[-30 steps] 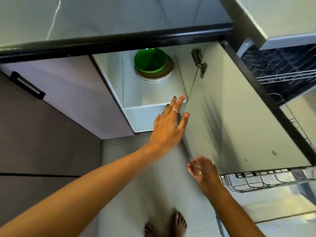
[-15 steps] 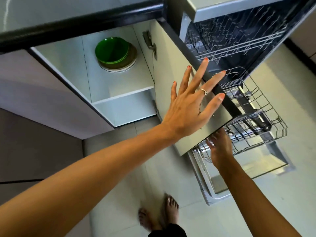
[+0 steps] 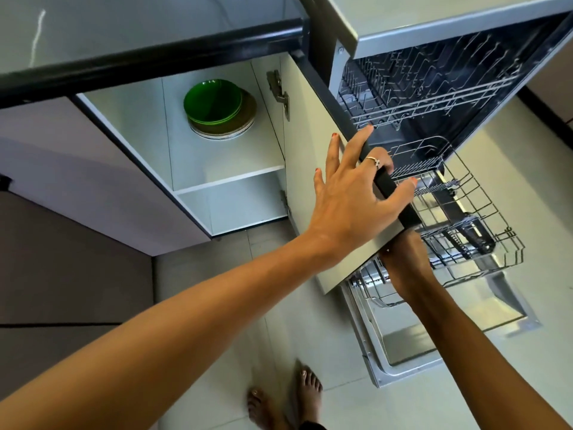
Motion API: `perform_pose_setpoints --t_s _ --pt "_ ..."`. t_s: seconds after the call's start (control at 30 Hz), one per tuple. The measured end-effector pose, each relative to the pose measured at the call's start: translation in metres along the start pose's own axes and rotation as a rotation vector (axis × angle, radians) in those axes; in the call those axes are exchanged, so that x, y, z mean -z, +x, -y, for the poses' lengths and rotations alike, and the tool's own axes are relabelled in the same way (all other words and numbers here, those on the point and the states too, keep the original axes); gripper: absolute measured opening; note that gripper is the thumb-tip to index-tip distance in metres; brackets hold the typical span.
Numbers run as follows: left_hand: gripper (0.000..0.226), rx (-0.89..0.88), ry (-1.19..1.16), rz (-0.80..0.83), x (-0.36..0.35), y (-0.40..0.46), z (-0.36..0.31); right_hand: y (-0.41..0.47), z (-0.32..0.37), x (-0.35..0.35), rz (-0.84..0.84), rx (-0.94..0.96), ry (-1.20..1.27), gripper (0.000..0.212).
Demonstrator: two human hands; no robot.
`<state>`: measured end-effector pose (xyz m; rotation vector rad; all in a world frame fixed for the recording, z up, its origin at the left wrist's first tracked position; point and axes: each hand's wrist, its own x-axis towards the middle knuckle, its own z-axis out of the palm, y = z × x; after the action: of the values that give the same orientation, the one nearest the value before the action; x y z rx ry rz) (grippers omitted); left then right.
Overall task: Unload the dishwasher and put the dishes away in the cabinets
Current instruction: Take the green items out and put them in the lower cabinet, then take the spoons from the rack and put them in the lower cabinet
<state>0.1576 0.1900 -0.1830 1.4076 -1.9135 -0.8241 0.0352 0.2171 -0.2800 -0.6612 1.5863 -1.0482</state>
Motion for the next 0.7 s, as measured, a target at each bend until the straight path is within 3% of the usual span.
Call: perform_pose_setpoints --t_s 0.17,0.37,0.5,0.7 --pt "0.012 0.014 -0.108 0.012 0.014 -0.014 0.014 -0.024 -0.004 -0.013 0.138 0.047 -0.101 0.032" --pt "0.046 0.006 -0.159 0.112 0.064 -0.037 0.047 -0.05 -0.006 -0.052 0.365 0.087 -0.156 0.046" --pt "0.051 -0.039 -0.12 0.146 0.103 -0.043 0.077 -0.061 -0.001 -0.09 0.488 0.159 -0.204 0.059" --pt "0.053 -0.074 -0.007 0.164 0.131 -0.046 0.1 -0.066 -0.004 -0.124 0.564 0.212 -0.266 0.058"
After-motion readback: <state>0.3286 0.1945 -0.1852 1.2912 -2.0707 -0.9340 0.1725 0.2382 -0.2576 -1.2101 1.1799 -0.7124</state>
